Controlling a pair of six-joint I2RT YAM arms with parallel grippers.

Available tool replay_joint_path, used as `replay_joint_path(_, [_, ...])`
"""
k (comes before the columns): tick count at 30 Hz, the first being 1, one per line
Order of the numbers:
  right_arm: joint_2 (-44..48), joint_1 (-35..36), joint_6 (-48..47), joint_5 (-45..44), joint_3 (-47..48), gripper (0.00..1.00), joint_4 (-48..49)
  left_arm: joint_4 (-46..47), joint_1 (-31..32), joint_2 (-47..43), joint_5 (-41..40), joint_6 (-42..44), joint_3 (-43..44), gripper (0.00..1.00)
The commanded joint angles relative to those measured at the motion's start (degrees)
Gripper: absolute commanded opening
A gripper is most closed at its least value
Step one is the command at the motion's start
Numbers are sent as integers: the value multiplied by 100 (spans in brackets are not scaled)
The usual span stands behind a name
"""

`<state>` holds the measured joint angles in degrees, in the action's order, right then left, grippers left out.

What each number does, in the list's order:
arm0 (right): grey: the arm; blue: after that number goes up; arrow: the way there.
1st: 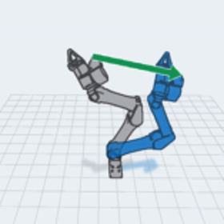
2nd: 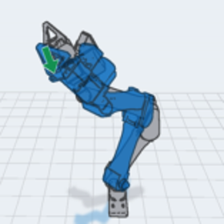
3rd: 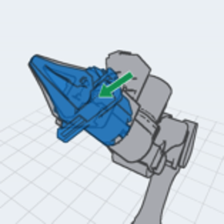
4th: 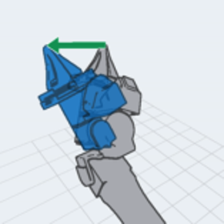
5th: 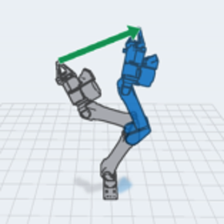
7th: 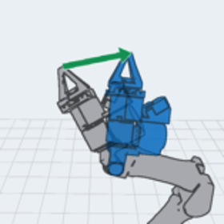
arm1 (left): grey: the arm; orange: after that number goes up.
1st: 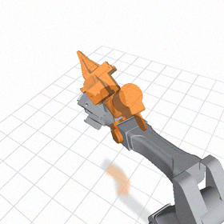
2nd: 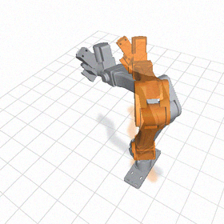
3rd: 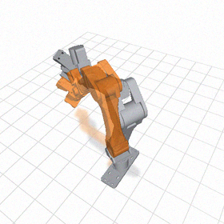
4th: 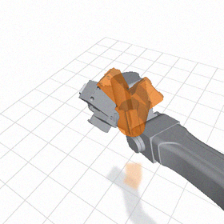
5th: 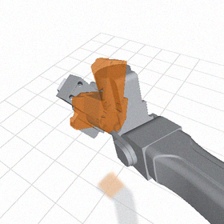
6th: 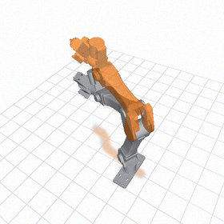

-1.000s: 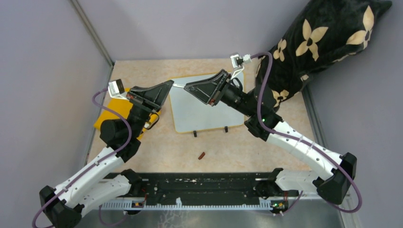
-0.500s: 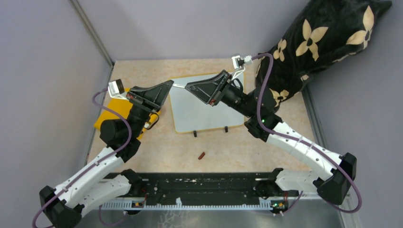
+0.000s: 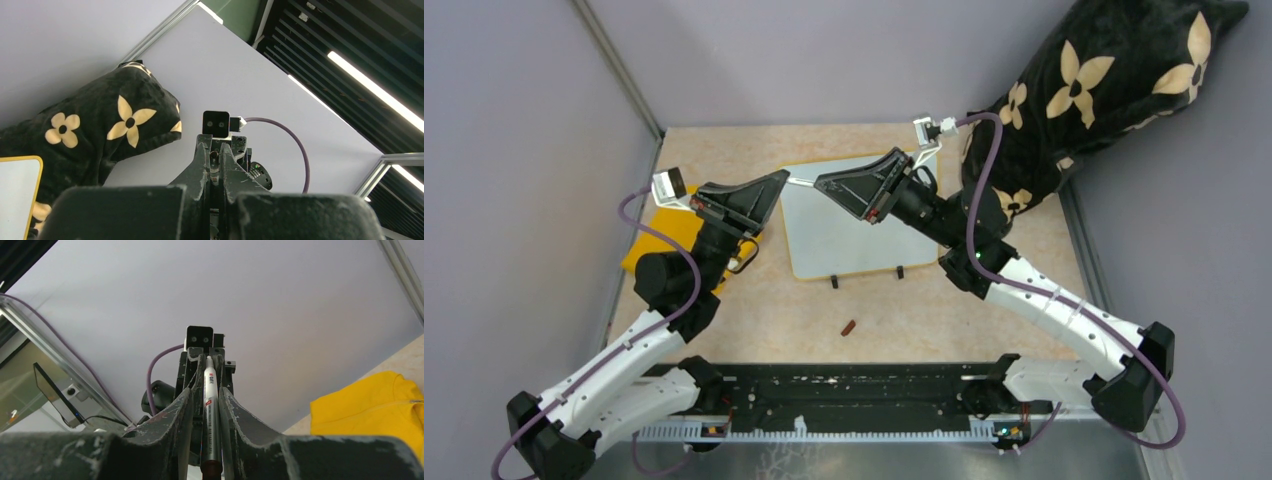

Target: Write a sentence on the whiteboard

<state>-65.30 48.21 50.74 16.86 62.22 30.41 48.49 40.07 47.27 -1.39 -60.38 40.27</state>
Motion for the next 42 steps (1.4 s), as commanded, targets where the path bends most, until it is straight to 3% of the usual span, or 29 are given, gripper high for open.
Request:
replay_joint_path(1, [119, -21, 60, 125, 45, 25, 325, 146, -17, -42, -46, 108, -14, 0])
replay_joint_path(8, [79, -22, 59, 189, 83, 21, 273, 148, -13, -24, -44, 130, 27, 0])
replay_joint_path(14, [69, -21, 51, 194, 92, 11, 266, 140, -17, -7, -28, 136, 37, 0])
replay_joint_path(17, [61, -22, 46, 225, 102, 0, 280, 135, -17, 3, -31, 140, 35, 0])
replay_joint_path(20, [93, -26, 19, 183, 82, 0, 241, 131, -11, 6, -30, 157, 26, 0])
replay_joint_path(21, [114, -30, 5, 154, 74, 0, 226, 115, -9, -5, -36, 170, 6, 2])
replay_joint_path(22, [140, -30, -15, 125, 63, 0, 198, 90, -16, -20, -43, 201, -5, 13])
replay_joint_path(26, [341, -92, -292, -112, 78, 0, -214, -205, -17, -234, -113, 430, -72, 68])
replay_joint_path(29, [580, -92, -671, -487, 88, 0, -687, -627, -17, -545, -286, 687, -196, 89])
replay_joint_path(32, [858, -93, -1130, -1032, 103, 0, -1336, -1216, -16, -980, -496, 1188, -307, 92])
replay_joint_path(36, [1173, -95, -1900, -1975, 128, 0, -2280, -2665, -17, -1468, -670, 2389, -138, 93])
replay_joint_path(42, [1232, -15, -2868, -3275, 183, 0, -3486, -5198, -11, -1288, -1314, 4233, 390, 94])
